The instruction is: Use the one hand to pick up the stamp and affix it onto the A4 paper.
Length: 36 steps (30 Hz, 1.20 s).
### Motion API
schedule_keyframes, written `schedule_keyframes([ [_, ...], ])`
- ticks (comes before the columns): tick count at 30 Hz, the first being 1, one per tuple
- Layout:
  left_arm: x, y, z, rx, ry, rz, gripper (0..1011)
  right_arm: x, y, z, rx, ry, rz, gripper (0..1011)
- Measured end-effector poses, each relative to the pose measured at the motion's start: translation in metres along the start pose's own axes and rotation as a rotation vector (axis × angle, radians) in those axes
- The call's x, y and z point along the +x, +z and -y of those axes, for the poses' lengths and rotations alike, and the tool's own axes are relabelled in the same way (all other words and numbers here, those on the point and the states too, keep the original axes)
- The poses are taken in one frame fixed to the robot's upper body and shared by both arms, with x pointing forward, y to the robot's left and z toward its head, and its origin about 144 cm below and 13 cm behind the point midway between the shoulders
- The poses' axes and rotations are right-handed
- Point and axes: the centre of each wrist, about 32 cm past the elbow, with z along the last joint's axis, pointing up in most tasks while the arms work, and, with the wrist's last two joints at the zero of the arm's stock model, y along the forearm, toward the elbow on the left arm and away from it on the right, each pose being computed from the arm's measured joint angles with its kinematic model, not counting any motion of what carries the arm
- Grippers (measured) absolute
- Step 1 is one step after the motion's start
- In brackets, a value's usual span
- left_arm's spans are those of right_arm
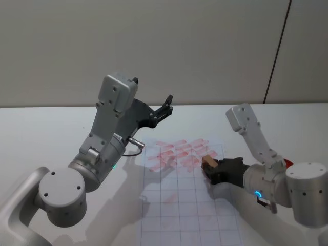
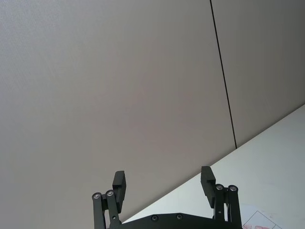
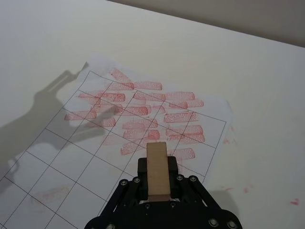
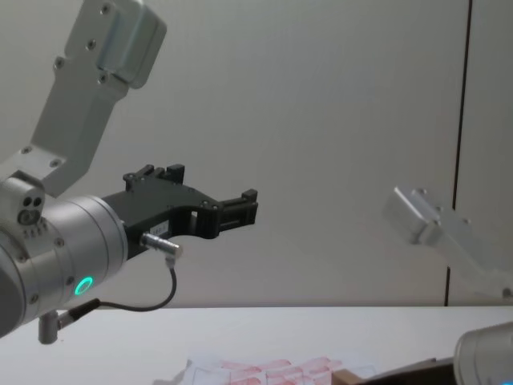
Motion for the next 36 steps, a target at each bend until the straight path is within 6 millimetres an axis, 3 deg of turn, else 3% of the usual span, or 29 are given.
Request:
schedule_keyframes([
  [36, 0.000, 0.000, 0.000, 0.000, 0.000, 0.000, 1001, -0.005, -0.016, -0.011, -0.063, 0.017, 0.044, 220],
])
